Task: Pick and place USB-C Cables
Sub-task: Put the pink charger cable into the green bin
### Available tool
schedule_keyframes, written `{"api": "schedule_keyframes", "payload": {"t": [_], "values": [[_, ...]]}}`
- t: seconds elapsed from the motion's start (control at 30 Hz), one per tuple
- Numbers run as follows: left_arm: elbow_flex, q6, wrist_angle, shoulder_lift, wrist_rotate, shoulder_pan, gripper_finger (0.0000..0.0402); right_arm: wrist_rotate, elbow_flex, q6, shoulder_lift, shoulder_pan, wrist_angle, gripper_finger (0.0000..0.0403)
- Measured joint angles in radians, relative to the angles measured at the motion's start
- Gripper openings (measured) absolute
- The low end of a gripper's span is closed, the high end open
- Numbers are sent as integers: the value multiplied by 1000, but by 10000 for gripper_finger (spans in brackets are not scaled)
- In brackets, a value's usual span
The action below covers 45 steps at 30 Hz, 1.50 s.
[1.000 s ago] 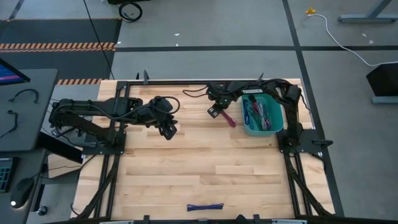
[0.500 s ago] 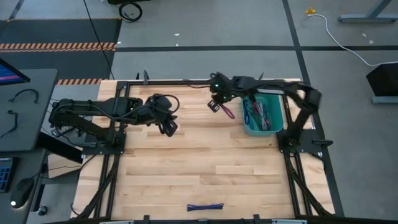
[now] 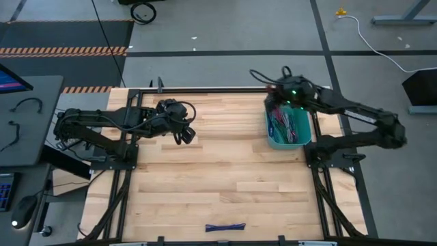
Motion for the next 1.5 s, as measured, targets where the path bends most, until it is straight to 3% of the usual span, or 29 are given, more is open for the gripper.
{"api": "schedule_keyframes", "payload": {"t": [0.2,0.4,0.63,1.03,1.27,1.5], "values": [[0,0,2,0,0,6,123,-13,-163,153,-148,-66,1,37],[0,0,19,0,0,6,123,-90,-156,225,-143,-171,-66,37],[0,0,53,0,0,6,123,-269,-203,293,-15,-294,-123,37],[0,-23,61,0,4,6,123,-293,-285,341,311,-296,28,41],[0,-29,60,0,5,5,123,-266,-285,328,338,-296,40,99],[0,-29,60,0,5,5,123,-298,-285,261,192,-291,22,172]]}}
